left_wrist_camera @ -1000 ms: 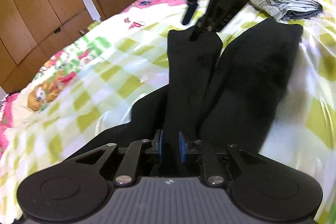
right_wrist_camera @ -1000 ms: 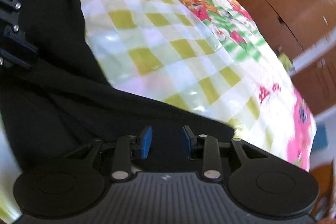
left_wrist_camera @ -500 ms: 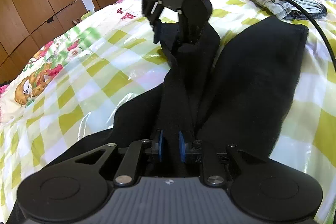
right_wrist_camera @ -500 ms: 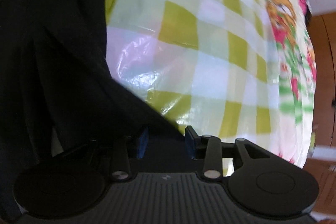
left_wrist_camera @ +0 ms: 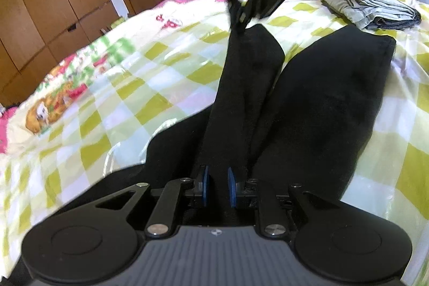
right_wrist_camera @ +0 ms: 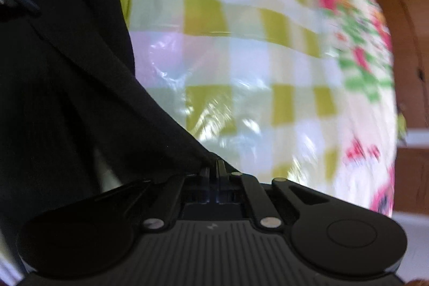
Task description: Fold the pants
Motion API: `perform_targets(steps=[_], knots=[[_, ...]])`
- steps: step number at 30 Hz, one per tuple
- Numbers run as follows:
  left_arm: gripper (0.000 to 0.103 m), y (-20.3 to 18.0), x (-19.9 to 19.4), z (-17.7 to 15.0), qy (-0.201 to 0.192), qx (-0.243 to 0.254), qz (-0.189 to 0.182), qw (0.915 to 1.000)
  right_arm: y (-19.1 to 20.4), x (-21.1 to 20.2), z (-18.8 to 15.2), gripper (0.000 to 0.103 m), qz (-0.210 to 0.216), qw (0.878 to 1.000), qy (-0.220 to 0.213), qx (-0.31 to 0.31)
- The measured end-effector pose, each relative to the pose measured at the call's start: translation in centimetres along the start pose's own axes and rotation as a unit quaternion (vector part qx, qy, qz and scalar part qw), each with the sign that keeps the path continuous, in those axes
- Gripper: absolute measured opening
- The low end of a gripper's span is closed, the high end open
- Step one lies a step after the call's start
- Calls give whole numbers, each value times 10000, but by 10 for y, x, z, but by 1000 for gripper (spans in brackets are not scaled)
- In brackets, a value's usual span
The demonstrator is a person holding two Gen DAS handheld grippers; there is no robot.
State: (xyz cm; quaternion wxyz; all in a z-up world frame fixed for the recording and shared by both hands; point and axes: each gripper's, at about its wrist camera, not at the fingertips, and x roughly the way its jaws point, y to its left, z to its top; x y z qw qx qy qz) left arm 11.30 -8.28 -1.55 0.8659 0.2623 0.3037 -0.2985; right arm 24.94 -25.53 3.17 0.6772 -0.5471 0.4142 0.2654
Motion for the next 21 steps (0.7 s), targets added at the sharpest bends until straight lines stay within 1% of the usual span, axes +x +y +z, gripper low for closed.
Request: perform_targets(steps=[1, 3, 4, 5, 6, 9, 10, 12, 14, 16, 17, 18, 19, 21], knots=[[33, -3, -5, 2, -60, 27, 20, 10000, 3, -22, -11, 3, -149, 9996, -90, 242], [33, -9, -17, 8, -181, 75, 2, 9998, 19, -58, -31, 3, -451, 9973, -238, 526], [33, -13, -22, 9, -231, 109, -23, 9997, 34, -74, -41, 3, -545, 9962, -326, 592], [33, -19, -26, 9, -240, 154, -53, 9996, 49, -85, -53, 3, -550, 9946, -386, 797], [33, -26, -28, 8, -208, 205, -100, 9995, 63, -86, -61, 3, -532, 9926, -399, 1018], [33, -51, -25, 3, 15, 436, -255, 9987, 115, -66, -90, 3, -301, 9877, -238, 1513], [33, -60, -23, 1, 94, 538, -285, 9981, 132, -58, -98, 3, -273, 9849, -188, 1702], [33, -75, -18, -1, 235, 706, -280, 9968, 157, -46, -112, 3, -315, 9749, -213, 2193], [32, -85, -14, 0, 322, 825, -215, 9958, 166, -48, -124, 3, -594, 9604, -369, 2696], [32, -90, -13, 5, 324, 887, -131, 9954, 165, -52, -133, 4, -747, 9454, -467, 3138], [33, -90, -12, 9, 324, 861, -137, 9957, 164, -54, -138, 6, -833, 9412, -499, 3235], [33, -91, -12, 12, 302, 849, -129, 9959, 164, -56, -142, 12, -921, 9396, -525, 3254], [33, -92, -12, 15, 270, 859, -99, 9959, 163, -59, -147, 15, -972, 9389, -540, 3257], [33, -96, -9, 19, 234, 917, -96, 9955, 162, -56, -154, 16, -1062, 9378, -511, 3265]])
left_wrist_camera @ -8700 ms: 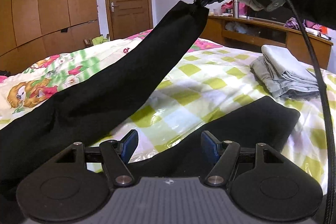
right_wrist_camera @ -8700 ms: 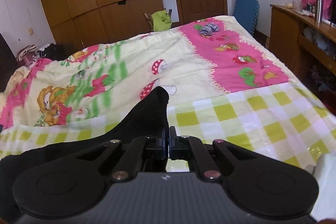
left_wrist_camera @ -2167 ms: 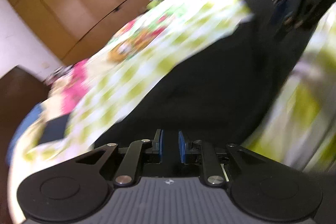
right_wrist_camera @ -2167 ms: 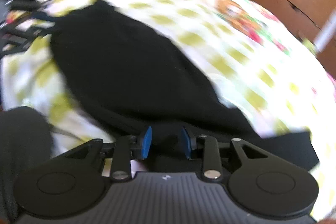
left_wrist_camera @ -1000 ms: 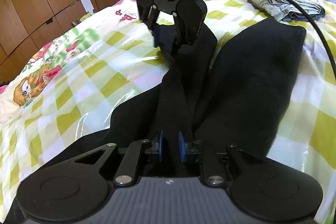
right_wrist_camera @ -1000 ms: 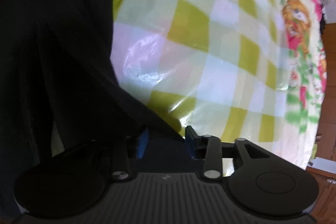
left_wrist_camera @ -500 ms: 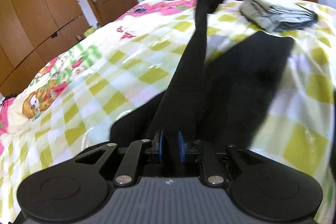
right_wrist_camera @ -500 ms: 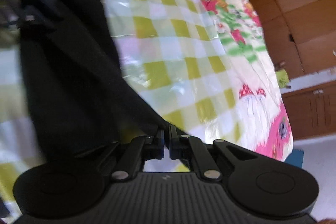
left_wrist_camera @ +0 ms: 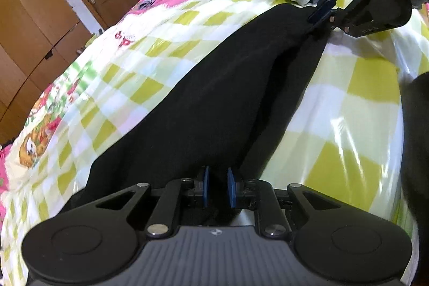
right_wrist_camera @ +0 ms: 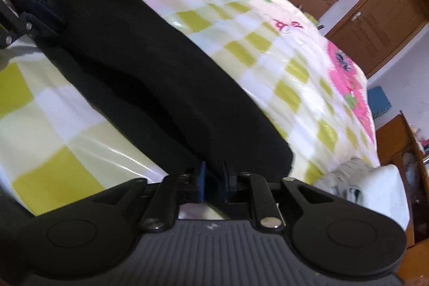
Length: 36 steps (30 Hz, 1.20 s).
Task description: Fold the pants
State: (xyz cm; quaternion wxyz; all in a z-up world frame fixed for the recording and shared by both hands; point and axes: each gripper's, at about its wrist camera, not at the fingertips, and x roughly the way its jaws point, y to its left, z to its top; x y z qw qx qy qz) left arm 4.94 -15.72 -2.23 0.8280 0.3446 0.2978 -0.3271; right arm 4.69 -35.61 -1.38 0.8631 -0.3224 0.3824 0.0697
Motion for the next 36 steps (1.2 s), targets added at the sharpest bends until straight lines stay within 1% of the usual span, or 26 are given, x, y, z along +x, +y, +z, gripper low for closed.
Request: perform_targets(steps=[2, 5, 8, 12, 15, 17, 18, 20, 21, 23, 25, 28, 31, 33, 35, 36], knots=[[33, -5, 6, 4, -11, 79, 33, 10000, -7, 7, -3, 17, -48, 10000, 11, -51], [33, -12, 14, 10, -19, 183, 13, 9998, -3, 9, -11, 17, -33, 9991, 31, -410], [33, -16, 19, 14, -26, 238, 6, 9997, -3, 15, -15, 22, -108, 9986, 28, -519], [33, -15, 22, 19, -72, 107, -103, 9999, -3, 19, -14, 26, -116, 9974, 42, -716], [33, -13, 18, 18, -126, -64, -183, 9997, -2, 20, -15, 26, -83, 9955, 45, -946], [33, -13, 18, 18, -151, -196, -180, 9995, -2, 25, -13, 26, -137, 9951, 82, -971], [33, -13, 18, 18, -161, -256, -193, 9994, -3, 29, -11, 23, -165, 9957, 120, -909], [33, -16, 19, 20, -166, -269, -145, 9994, -11, 33, -6, 14, -40, 9984, 184, -525], [33, -17, 18, 21, -205, -264, -131, 9994, -15, 33, -3, 4, 55, 9993, 193, -311], [33, -18, 13, 24, -323, -327, -207, 9987, -22, 25, -2, 3, 48, 9999, 114, -13], [38, -19, 10, 25, -426, -357, -245, 9982, -32, 14, -2, 2, 82, 9995, 14, 297], [39, -22, 14, 31, -454, -338, -140, 9983, -46, 0, -1, 0, 28, 9977, -123, 668], [39, -29, 24, 38, -439, -325, 3, 9985, -58, -4, 1, 0, -1, 9952, -196, 958], [39, -36, 34, 43, -336, -284, 178, 9989, -57, -2, 1, 0, -43, 9956, -201, 912], [38, -40, 40, 45, -262, -167, 347, 9989, -52, -3, 0, 0, -30, 9974, -241, 681], [34, -40, 42, 46, -236, -148, 429, 9987, -48, -6, -2, 2, 85, 9979, -302, 571]])
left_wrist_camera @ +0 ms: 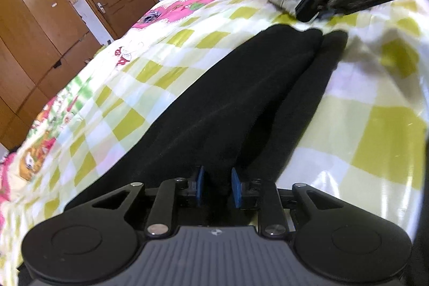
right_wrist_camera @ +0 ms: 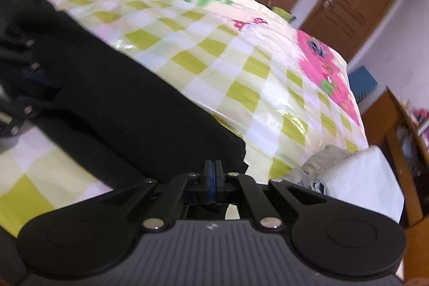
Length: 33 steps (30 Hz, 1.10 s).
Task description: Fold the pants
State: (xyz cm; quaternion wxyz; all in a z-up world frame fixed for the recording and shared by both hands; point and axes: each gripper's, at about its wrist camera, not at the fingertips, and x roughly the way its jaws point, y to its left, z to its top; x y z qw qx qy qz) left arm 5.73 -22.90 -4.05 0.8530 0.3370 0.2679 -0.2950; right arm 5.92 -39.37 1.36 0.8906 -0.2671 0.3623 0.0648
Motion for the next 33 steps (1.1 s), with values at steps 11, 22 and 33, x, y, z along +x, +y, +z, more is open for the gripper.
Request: perform_targets(steps=[11, 22, 33], knots=[[26, 32, -13, 16, -180, -627, -109, 9978, 35, 20, -8, 35, -119, 9970, 80, -757], [25, 36, -16, 20, -275, -652, -263, 9971, 20, 23, 3, 1, -755, 9958, 9, -509], [24, 16, -34, 13, -350, -331, -398, 9980, 14, -19, -15, 1, -655, 9973, -68, -318]])
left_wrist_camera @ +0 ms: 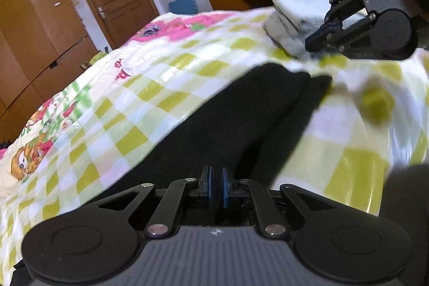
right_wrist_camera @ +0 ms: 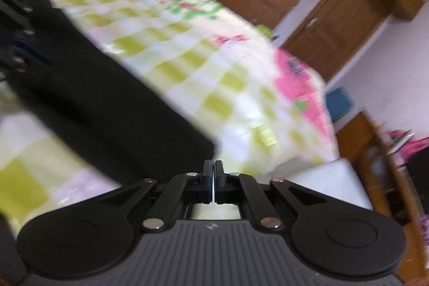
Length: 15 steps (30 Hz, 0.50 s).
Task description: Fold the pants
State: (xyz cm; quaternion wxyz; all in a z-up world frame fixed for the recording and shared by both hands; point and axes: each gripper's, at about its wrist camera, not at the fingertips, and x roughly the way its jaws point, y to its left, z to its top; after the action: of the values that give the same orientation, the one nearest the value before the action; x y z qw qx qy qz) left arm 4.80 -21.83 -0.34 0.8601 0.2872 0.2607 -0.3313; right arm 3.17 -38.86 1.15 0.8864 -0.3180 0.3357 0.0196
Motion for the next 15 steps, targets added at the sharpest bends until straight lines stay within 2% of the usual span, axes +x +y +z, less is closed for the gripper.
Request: perform_targets(steps=[2, 5, 6, 8, 12, 15], knots=[[24, -4, 2, -3, 0, 205, 139, 9997, 24, 3, -3, 3, 173, 9993, -78, -320], [25, -3, 2, -5, 29, 321, 215, 9992, 49, 13, 3, 14, 380, 9975, -156, -581], [26, -2, 4, -6, 61, 331, 248, 9991, 56, 16, 5, 19, 375, 9966, -178, -715], [26, 0, 5, -9, 94, 358, 348, 9987, 65, 21, 10, 22, 330, 9945, -245, -967], [31, 3, 1, -14, 63, 222, 280, 9993, 74, 23, 18, 39, 336, 9919, -413, -1150], [32, 3, 3, -14, 37, 113, 230, 9997, 85, 25, 21, 41, 487, 9879, -496, -1389]])
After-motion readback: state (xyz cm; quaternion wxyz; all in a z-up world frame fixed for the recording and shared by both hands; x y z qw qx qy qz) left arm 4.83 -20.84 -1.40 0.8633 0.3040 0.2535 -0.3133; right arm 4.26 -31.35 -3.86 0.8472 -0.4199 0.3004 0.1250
